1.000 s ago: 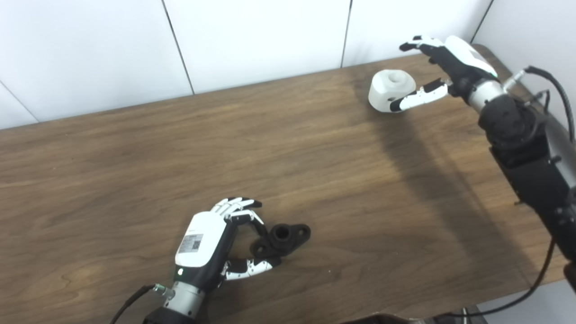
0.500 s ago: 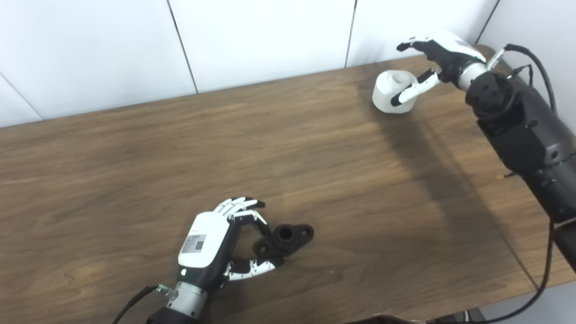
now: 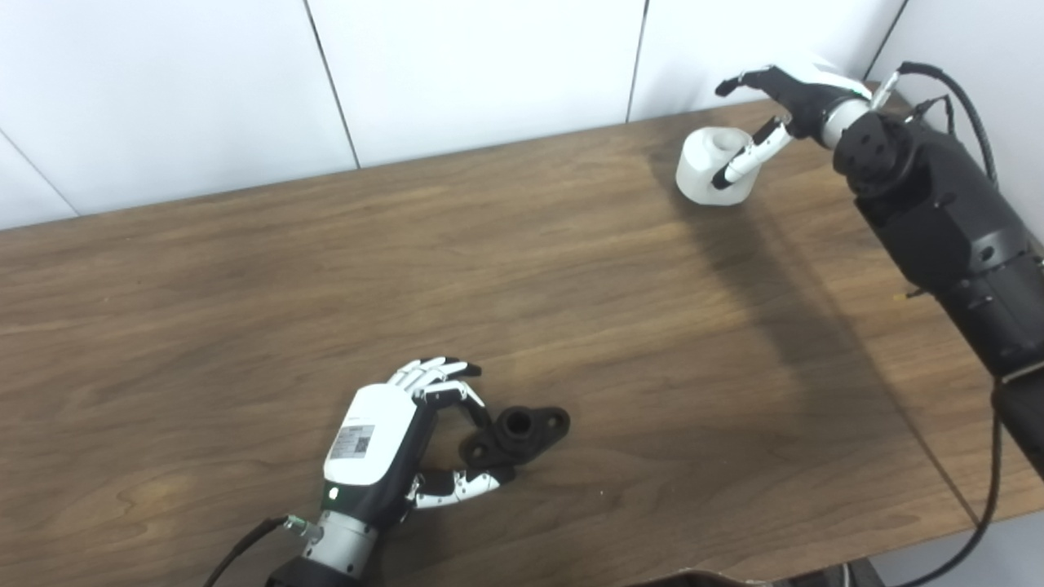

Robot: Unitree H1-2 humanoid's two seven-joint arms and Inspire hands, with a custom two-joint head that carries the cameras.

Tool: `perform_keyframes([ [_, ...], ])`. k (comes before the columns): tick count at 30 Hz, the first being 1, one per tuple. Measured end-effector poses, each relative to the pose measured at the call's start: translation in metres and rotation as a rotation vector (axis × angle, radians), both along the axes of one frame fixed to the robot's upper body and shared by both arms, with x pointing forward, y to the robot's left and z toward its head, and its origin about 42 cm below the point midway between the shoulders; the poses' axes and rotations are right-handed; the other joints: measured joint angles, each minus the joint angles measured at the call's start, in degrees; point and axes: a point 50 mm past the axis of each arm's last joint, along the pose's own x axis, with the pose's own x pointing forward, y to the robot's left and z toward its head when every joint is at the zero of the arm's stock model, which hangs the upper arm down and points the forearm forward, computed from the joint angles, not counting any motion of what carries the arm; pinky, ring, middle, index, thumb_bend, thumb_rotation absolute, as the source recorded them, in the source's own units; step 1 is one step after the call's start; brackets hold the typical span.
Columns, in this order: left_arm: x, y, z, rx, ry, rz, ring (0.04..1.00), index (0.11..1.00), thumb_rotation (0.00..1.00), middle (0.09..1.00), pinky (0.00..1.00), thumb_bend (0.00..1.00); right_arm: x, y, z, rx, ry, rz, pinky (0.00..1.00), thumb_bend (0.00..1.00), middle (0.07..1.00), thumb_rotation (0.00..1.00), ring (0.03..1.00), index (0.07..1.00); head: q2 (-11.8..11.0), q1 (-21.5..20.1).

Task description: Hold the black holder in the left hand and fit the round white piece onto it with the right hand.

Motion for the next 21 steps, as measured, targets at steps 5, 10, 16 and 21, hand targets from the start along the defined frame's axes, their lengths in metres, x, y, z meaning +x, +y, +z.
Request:
perform_keyframes([
  [5, -0.0001, 0.0000, 0.0000, 0.000, 0.000, 0.000, 0.850, 0.487, 0.06, 0.796, 0.86, 0.52, -0.0005, -0.0027, 0.0017, -0.034, -0.005, 0.016, 0.86, 0.93, 0.911, 0.20, 0.991, 0.782, 0.17, 0.09],
  [10, -0.0001, 0.0000, 0.0000, 0.000, 0.000, 0.000, 0.849, 0.487, 0.06, 0.797, 0.85, 0.52, -0.0017, -0.0061, 0.0030, -0.050, -0.006, 0.014, 0.88, 0.92, 0.912, 0.19, 0.991, 0.764, 0.18, 0.09],
  [16, -0.0001, 0.0000, 0.0000, -0.002, 0.000, 0.000, 0.850, 0.488, 0.06, 0.800, 0.85, 0.52, -0.0033, -0.0069, -0.0001, -0.065, -0.002, 0.016, 0.89, 0.93, 0.916, 0.18, 0.985, 0.747, 0.53, -0.17],
  [21, -0.0006, -0.0004, 0.0001, -0.012, 0.005, 0.005, 0.854, 0.488, 0.06, 0.804, 0.85, 0.52, -0.0045, -0.0076, -0.0036, -0.086, -0.011, 0.033, 0.87, 0.92, 0.916, 0.17, 0.983, 0.735, 0.44, -0.09],
])
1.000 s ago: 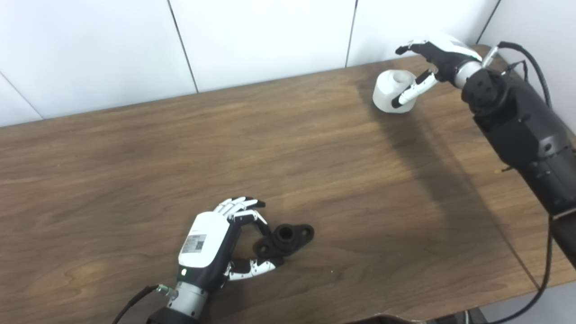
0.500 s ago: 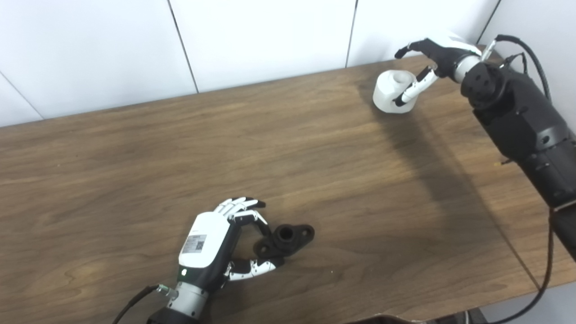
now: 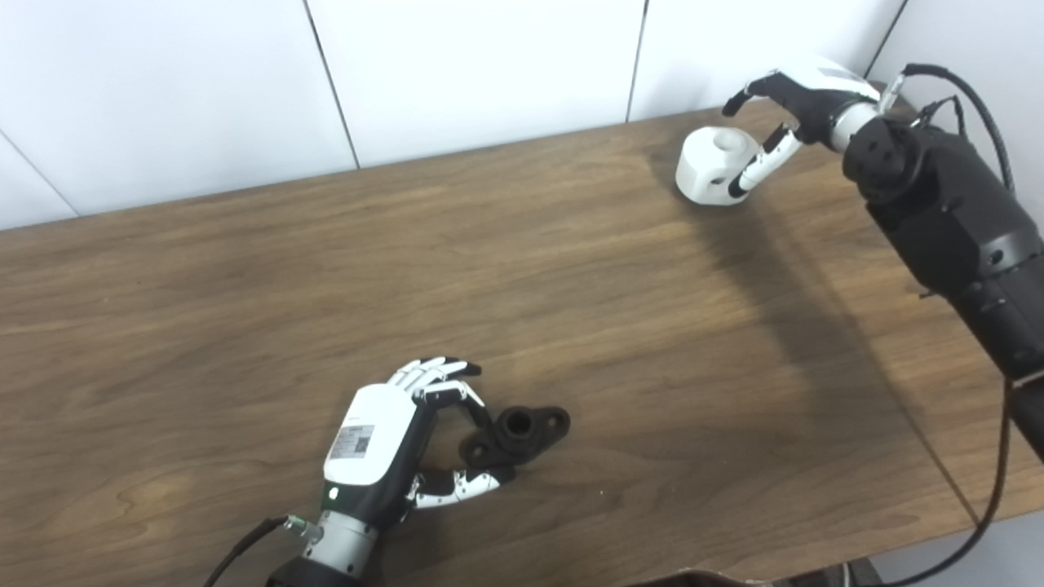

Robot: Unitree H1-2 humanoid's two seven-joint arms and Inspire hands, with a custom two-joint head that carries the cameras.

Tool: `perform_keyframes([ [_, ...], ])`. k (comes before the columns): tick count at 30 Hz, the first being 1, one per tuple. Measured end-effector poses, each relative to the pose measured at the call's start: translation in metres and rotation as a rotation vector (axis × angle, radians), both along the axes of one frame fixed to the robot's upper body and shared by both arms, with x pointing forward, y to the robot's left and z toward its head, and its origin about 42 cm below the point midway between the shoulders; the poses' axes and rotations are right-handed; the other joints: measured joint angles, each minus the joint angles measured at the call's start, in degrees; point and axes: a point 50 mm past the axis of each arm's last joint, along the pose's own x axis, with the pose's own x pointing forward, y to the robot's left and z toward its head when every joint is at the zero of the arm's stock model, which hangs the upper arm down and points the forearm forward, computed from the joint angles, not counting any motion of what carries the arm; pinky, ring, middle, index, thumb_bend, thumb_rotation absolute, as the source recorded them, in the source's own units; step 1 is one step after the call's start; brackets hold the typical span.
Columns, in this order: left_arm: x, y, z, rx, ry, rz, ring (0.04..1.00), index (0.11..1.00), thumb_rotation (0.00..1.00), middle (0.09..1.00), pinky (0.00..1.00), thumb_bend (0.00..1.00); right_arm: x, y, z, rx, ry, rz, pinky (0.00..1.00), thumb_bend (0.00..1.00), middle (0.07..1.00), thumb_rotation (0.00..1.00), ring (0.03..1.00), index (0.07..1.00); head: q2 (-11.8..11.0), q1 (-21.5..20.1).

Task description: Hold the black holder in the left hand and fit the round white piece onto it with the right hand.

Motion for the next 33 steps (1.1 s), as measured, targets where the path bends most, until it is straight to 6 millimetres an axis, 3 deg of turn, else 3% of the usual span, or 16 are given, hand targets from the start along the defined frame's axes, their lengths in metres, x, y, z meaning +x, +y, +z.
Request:
perform_keyframes([
  [33, 0.000, 0.002, 0.000, -0.006, 0.004, 0.000, 0.859, 0.488, 0.06, 0.806, 0.85, 0.52, 0.003, 0.002, -0.015, -0.005, 0.011, 0.005, 0.85, 0.92, 0.895, 0.19, 0.973, 0.706, -0.97, 0.26],
])
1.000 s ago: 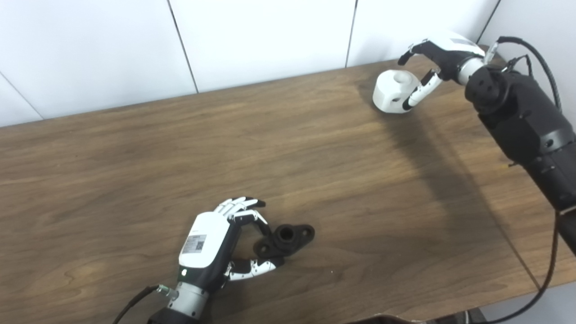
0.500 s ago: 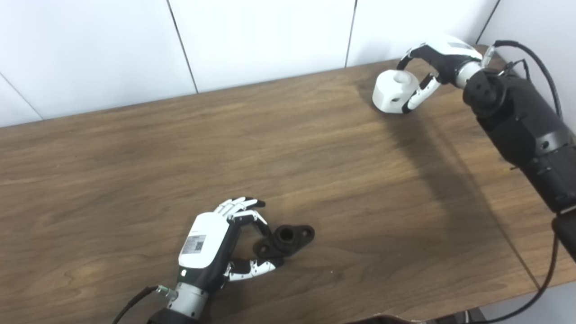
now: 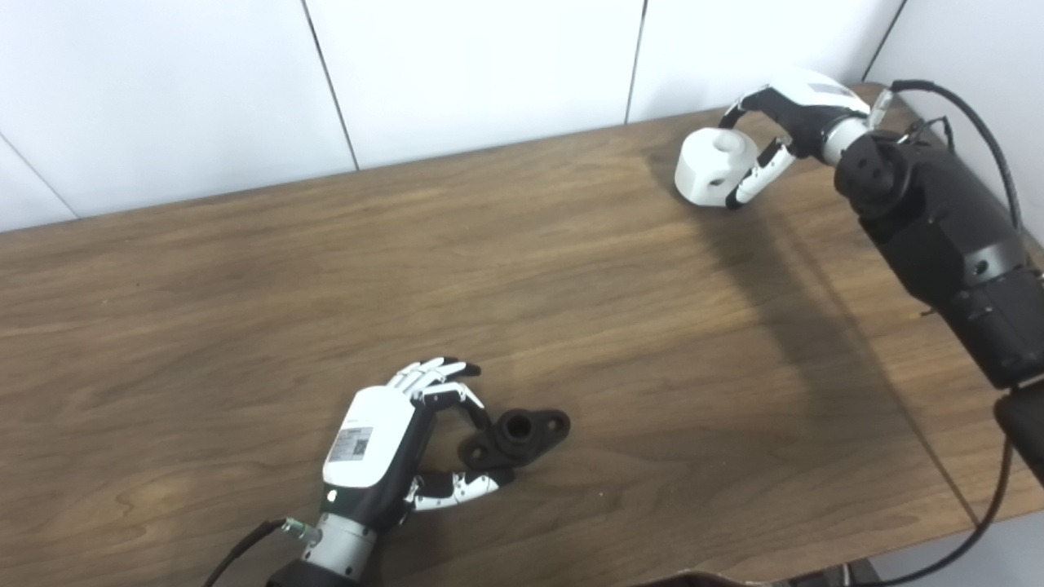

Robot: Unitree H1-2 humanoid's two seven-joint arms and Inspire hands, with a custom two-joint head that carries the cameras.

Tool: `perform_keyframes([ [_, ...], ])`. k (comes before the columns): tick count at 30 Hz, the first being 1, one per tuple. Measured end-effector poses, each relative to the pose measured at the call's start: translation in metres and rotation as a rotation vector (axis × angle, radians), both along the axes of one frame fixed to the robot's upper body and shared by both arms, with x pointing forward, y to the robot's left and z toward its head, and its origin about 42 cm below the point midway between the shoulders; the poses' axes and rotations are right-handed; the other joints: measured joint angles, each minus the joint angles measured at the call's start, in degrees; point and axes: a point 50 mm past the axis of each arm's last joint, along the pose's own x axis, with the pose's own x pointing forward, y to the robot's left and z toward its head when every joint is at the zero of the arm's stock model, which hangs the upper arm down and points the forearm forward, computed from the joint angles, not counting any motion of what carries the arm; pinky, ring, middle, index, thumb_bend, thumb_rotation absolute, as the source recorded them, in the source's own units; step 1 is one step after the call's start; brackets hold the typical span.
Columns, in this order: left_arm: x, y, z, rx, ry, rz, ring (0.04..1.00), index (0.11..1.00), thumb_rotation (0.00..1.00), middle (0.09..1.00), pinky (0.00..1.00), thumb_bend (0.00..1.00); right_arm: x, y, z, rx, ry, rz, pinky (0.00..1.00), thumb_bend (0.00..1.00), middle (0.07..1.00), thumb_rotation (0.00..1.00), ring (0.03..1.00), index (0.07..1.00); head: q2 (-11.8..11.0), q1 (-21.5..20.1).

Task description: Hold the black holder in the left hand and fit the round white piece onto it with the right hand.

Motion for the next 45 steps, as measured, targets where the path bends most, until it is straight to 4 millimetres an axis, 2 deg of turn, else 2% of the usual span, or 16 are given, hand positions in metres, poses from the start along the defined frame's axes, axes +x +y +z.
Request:
perform_keyframes([
  [15, 0.000, 0.000, 0.000, 0.001, 0.000, -0.001, 0.860, 0.488, 0.06, 0.805, 0.85, 0.52, 0.000, 0.000, 0.004, 0.009, -0.046, 0.024, 0.82, 0.90, 0.855, 0.17, 0.941, 0.628, -0.17, 0.17],
  [23, 0.000, -0.001, 0.000, 0.002, 0.001, -0.001, 0.862, 0.488, 0.06, 0.807, 0.86, 0.52, -0.002, -0.003, -0.001, 0.020, -0.057, 0.019, 0.81, 0.87, 0.841, 0.13, 0.921, 0.575, -0.44, 0.79],
  [24, 0.000, -0.001, 0.000, 0.002, 0.000, -0.001, 0.862, 0.488, 0.06, 0.807, 0.86, 0.52, -0.002, -0.003, -0.002, 0.018, -0.065, 0.021, 0.81, 0.70, 0.837, 0.14, 0.919, 0.533, -0.61, 0.79],
  [25, 0.000, -0.001, 0.000, 0.002, 0.000, -0.001, 0.863, 0.488, 0.06, 0.808, 0.86, 0.52, -0.002, -0.003, -0.002, 0.016, -0.070, 0.029, 0.81, 0.60, 0.830, 0.14, 0.914, 0.507, -0.61, 0.79],
  [26, 0.000, -0.001, 0.000, 0.002, 0.001, -0.001, 0.863, 0.488, 0.06, 0.809, 0.86, 0.52, -0.002, -0.004, -0.003, 0.014, -0.077, 0.035, 0.81, 0.56, 0.828, 0.14, 0.910, 0.495, -0.79, 0.88],
  [36, -0.002, -0.002, -0.001, 0.003, 0.003, -0.002, 0.862, 0.488, 0.06, 0.807, 0.86, 0.52, -0.003, -0.005, -0.009, 0.001, -0.121, 0.076, 0.83, 0.52, 0.795, 0.13, 0.905, 0.484, -1.49, 1.49],
  [45, -0.002, -0.002, -0.001, 0.011, 0.001, -0.002, 0.866, 0.489, 0.06, 0.812, 0.87, 0.51, -0.008, -0.001, -0.009, -0.001, -0.128, 0.093, 0.83, 0.52, 0.806, 0.13, 0.914, 0.484, -2.11, 1.76],
])
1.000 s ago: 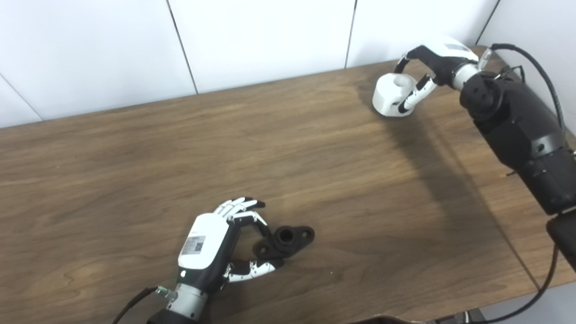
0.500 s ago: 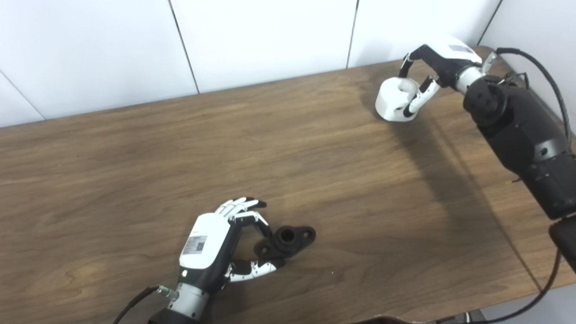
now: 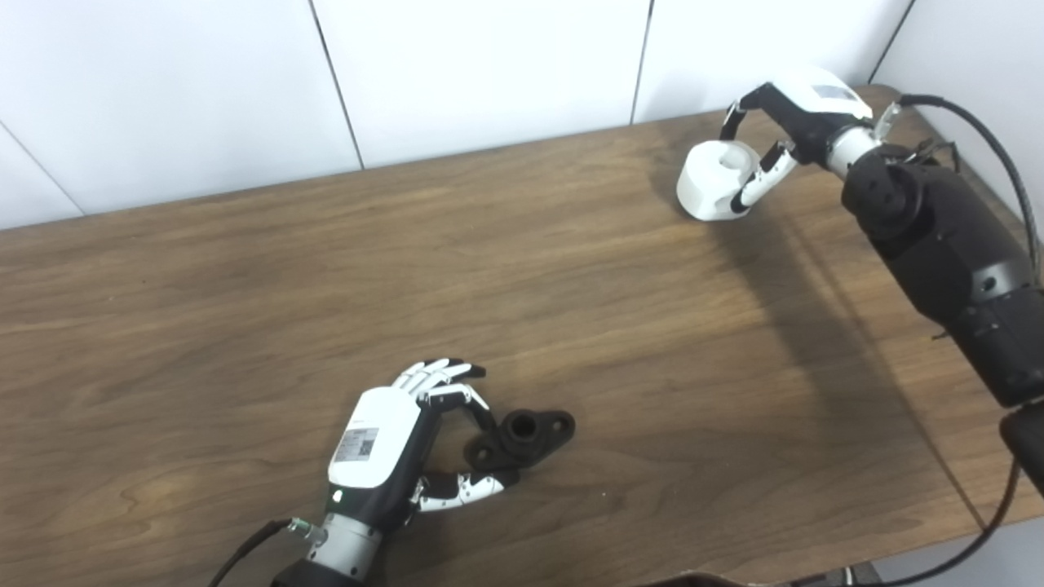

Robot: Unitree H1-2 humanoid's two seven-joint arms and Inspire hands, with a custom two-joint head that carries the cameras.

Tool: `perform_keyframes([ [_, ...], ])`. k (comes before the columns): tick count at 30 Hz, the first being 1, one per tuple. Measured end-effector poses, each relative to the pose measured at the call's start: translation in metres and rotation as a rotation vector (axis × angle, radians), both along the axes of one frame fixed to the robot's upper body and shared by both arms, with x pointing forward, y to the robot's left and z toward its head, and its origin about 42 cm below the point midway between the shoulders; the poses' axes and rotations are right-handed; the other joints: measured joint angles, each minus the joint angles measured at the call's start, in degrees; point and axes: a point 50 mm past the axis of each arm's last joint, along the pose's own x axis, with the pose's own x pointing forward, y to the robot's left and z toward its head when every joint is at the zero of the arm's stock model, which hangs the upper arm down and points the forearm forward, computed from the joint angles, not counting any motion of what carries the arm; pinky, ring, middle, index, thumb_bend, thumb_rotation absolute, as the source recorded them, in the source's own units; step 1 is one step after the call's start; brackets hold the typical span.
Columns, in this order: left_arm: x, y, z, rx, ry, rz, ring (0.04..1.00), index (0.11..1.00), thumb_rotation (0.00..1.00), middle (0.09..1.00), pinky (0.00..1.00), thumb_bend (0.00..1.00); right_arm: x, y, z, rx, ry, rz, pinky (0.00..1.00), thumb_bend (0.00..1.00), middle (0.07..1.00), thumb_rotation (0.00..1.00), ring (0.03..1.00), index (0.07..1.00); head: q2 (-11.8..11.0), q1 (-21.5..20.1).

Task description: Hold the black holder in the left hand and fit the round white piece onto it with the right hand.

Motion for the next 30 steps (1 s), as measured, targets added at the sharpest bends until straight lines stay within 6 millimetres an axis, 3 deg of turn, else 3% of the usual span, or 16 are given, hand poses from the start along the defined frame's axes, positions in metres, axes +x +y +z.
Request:
perform_keyframes([
  [9, -0.001, -0.002, 0.000, -0.005, 0.001, 0.004, 0.866, 0.488, 0.06, 0.809, 0.86, 0.52, -0.019, 0.018, 0.008, -0.014, 0.013, 0.074, 0.84, 0.52, 0.806, 0.13, 0.927, 0.484, 0.88, 2.46],
  [13, -0.001, -0.004, 0.000, -0.004, 0.002, 0.006, 0.863, 0.488, 0.06, 0.808, 0.87, 0.52, -0.031, 0.036, 0.030, -0.036, 0.005, 0.122, 0.82, 0.52, 0.800, 0.13, 0.917, 0.484, 1.14, 3.34],
  [19, -0.002, -0.012, 0.000, 0.006, -0.001, 0.008, 0.850, 0.487, 0.06, 0.798, 0.86, 0.52, -0.065, 0.068, 0.076, -0.071, -0.015, 0.237, 0.81, 0.52, 0.800, 0.13, 0.914, 0.484, 1.49, 5.27],
  [25, -0.003, -0.019, -0.001, 0.002, -0.008, 0.004, 0.845, 0.487, 0.06, 0.789, 0.86, 0.52, -0.099, 0.095, 0.092, -0.067, 0.037, 0.339, 0.82, 0.52, 0.801, 0.13, 0.927, 0.484, 2.02, 6.24],
  [30, -0.002, -0.023, -0.001, 0.007, -0.013, 0.001, 0.839, 0.487, 0.06, 0.779, 0.85, 0.52, -0.121, 0.115, 0.100, -0.075, 0.052, 0.447, 0.77, 0.52, 0.787, 0.13, 0.918, 0.483, 2.72, 6.68],
])
